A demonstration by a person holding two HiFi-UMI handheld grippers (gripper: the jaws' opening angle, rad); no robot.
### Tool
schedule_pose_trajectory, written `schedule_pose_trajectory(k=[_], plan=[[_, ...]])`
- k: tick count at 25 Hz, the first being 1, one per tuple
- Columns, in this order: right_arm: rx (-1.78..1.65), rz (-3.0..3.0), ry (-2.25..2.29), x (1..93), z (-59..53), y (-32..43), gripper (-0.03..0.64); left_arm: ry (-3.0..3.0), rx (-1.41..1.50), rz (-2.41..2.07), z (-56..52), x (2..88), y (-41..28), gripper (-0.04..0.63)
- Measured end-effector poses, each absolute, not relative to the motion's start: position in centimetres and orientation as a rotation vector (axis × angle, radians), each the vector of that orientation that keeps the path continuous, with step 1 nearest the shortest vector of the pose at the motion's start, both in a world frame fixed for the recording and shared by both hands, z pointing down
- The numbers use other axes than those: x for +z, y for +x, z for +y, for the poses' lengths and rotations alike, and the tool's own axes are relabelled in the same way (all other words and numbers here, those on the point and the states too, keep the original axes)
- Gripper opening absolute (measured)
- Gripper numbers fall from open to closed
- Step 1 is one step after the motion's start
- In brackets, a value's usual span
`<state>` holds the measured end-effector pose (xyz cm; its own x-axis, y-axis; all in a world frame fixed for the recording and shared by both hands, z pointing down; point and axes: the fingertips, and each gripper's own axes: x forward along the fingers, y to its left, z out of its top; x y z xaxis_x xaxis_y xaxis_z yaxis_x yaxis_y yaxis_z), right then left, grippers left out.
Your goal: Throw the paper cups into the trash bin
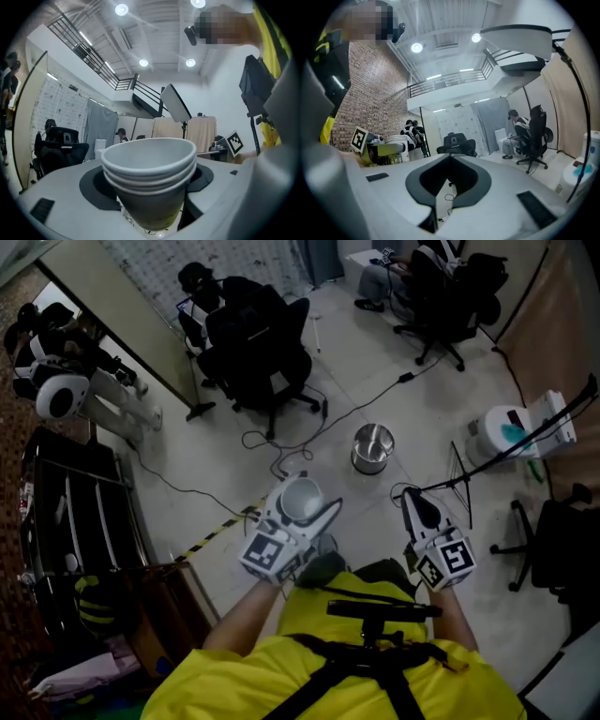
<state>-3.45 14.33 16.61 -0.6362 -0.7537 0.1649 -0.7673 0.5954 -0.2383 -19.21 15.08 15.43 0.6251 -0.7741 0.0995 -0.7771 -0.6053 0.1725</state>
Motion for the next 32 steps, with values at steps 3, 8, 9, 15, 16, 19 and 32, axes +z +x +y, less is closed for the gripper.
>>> schedule_pose_trajectory(k=[3,8,9,15,16,19,32], plan=[[0.445,-2.737,1.378,16.2,10.6,-4.1,0.008,2.686,0.000,-1.234,10.3,15.0,-19.7,0.357],[0.480,-2.721,1.450,16.3,6.1,-1.9,0.009,2.679,-0.007,-1.183,4.9,15.6,-17.7,0.357],[0.484,-2.722,1.460,16.2,5.1,-1.2,0.008,2.680,-0.012,-1.176,3.8,15.7,-16.9,0.357],[0.569,-2.755,1.428,18.4,-1.3,3.2,0.008,2.658,0.063,-1.154,-1.2,16.6,-11.8,0.357],[0.586,-2.761,1.402,19.1,-2.5,3.7,0.009,2.640,0.078,-1.165,-2.2,17.0,-11.2,0.359],[0.630,-2.746,1.338,22.2,-6.1,5.5,0.008,2.585,0.117,-1.214,-5.5,19.2,-9.2,0.360],[0.841,-2.544,1.403,44.4,-19.1,8.3,0.008,2.450,0.270,-1.092,-20.3,44.7,-4.8,0.360]])
